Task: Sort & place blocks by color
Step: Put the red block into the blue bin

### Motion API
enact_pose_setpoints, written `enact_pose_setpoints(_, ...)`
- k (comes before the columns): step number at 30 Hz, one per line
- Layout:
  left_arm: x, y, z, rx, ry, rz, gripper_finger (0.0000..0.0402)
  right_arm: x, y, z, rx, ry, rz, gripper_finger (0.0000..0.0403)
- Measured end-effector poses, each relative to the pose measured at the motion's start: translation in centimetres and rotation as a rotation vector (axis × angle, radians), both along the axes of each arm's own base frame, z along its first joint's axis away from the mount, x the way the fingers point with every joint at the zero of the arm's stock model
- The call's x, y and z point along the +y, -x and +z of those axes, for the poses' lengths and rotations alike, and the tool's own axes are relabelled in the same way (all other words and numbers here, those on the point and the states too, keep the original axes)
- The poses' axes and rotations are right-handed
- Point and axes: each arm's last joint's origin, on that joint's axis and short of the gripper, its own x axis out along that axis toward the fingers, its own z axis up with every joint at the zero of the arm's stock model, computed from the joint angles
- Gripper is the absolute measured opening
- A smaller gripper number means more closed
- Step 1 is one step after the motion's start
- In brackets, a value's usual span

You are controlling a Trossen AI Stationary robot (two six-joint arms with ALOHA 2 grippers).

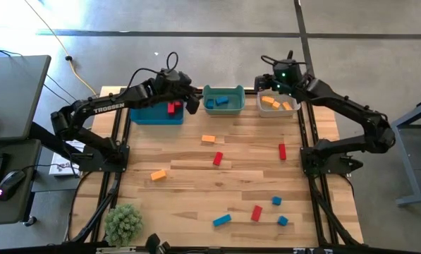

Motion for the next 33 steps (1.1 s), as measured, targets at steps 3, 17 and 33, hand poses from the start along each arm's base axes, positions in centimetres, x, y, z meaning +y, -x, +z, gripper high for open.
enact_pose_setpoints(3,-0.9,-0.6,0.0,-0.010,0.014,-0.025,0.0225,0.1,-0.1,1.0,-0.021,0.019,0.005,0.0144)
enact_pose_setpoints(17,-4.9,-2.8,-0.1,-0.024,0.039,0.042,0.0225,0.5,0.2,0.4,-0.004,-0.090,0.023,0.0145)
enact_pose_setpoints(33,-9.3,-4.3,-1.0,-0.062,0.109,0.226,0.0225,2.3,-1.0,0.3,0.029,-0.094,0.160,0.0145)
